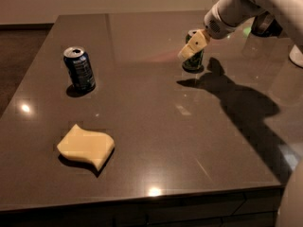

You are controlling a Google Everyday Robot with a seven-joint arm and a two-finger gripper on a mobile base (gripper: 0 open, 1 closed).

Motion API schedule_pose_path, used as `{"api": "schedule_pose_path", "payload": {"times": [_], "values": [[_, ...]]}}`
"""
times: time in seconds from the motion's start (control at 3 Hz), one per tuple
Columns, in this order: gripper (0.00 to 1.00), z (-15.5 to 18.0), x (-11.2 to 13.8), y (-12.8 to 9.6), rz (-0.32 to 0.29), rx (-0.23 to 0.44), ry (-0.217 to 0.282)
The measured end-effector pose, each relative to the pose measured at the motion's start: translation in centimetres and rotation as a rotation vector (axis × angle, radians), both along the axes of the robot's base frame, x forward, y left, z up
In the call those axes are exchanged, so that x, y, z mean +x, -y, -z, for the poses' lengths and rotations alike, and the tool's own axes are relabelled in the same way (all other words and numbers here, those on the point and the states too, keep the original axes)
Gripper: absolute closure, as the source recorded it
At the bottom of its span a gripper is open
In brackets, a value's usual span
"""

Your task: Move green can near pepsi can

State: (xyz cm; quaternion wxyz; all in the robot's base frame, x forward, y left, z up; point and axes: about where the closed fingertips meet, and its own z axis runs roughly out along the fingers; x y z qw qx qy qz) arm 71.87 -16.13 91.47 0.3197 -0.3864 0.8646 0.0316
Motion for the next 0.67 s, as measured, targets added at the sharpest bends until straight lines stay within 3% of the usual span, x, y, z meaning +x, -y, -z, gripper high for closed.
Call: {"api": "schedule_pose_path", "payload": {"times": [0.33, 0.67], "values": [[0.15, 0.37, 0.40, -0.45, -0.001, 0.025, -0.007], [0.46, 0.33, 0.05, -0.85, -0.014, 0.040, -0.017]]}}
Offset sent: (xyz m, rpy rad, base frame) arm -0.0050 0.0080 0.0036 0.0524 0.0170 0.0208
